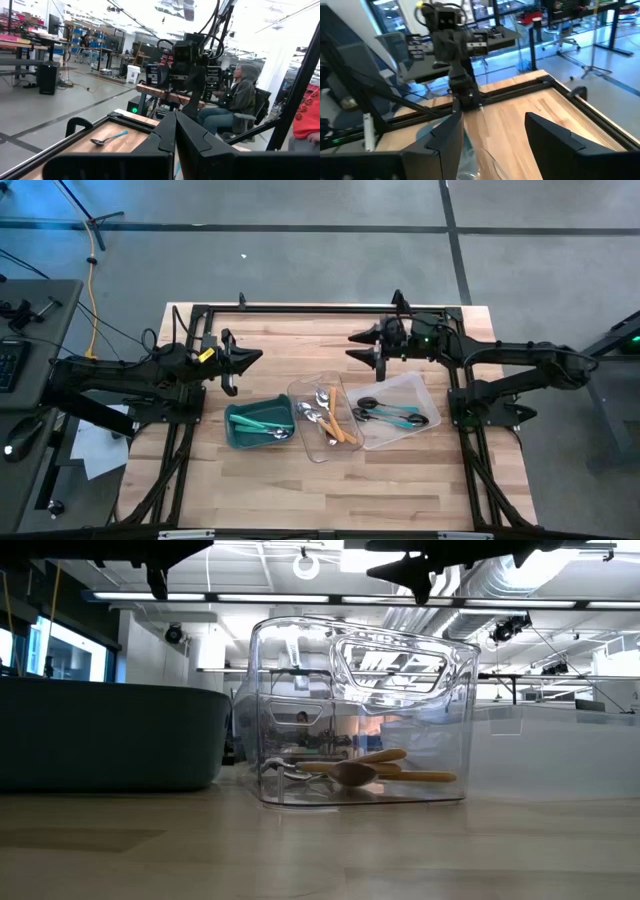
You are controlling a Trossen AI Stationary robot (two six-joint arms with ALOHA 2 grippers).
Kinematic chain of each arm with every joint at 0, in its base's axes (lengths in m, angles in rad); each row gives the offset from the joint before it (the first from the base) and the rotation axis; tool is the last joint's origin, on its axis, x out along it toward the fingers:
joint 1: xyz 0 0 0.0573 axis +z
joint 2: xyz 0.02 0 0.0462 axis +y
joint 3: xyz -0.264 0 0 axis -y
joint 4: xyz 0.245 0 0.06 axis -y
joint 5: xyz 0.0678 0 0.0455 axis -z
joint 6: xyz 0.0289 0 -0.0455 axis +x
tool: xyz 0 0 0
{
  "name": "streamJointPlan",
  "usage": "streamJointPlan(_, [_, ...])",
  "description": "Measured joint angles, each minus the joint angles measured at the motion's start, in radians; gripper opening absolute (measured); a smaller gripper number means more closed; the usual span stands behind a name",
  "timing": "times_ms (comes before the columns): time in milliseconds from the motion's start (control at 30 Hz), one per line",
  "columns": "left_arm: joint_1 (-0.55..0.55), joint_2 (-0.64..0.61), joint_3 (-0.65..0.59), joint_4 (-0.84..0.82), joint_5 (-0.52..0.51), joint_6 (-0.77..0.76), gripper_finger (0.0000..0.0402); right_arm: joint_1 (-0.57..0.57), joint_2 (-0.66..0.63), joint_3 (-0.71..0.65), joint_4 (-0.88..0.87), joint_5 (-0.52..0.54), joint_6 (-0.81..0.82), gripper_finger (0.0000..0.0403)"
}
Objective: Sort silverware by color (type)
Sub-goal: Put the blue spoon into the white bin
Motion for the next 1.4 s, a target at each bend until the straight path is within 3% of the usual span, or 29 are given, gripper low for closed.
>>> streamJointPlan(167, [0.0,0.0,0.0,0.0,0.0,0.0,0.0001,-0.004,0.019,-0.008,0.057,-0.02,-0.016,0.0197])
streamJointPlan(467, [0.0,0.0,0.0,-0.002,0.0,0.0,0.0,-0.009,0.065,-0.213,0.426,-0.026,0.166,0.0197])
streamJointPlan(767, [0.0,0.0,0.0,-0.035,0.0,0.0,0.0,-0.009,0.064,-0.233,0.455,-0.073,0.163,0.019])
streamJointPlan(933, [0.0,0.0,0.0,-0.035,0.039,0.032,0.0,-0.009,0.064,-0.233,0.453,-0.077,0.159,0.0139])
streamJointPlan(1133, [0.0,0.0,0.0,-0.043,0.042,0.051,0.0,-0.009,0.064,-0.233,0.452,-0.081,0.159,0.0018])
streamJointPlan(1400, [0.0,0.001,0.0,-0.052,0.062,0.051,0.0,-0.009,0.064,-0.233,0.452,-0.092,0.142,0.0005])
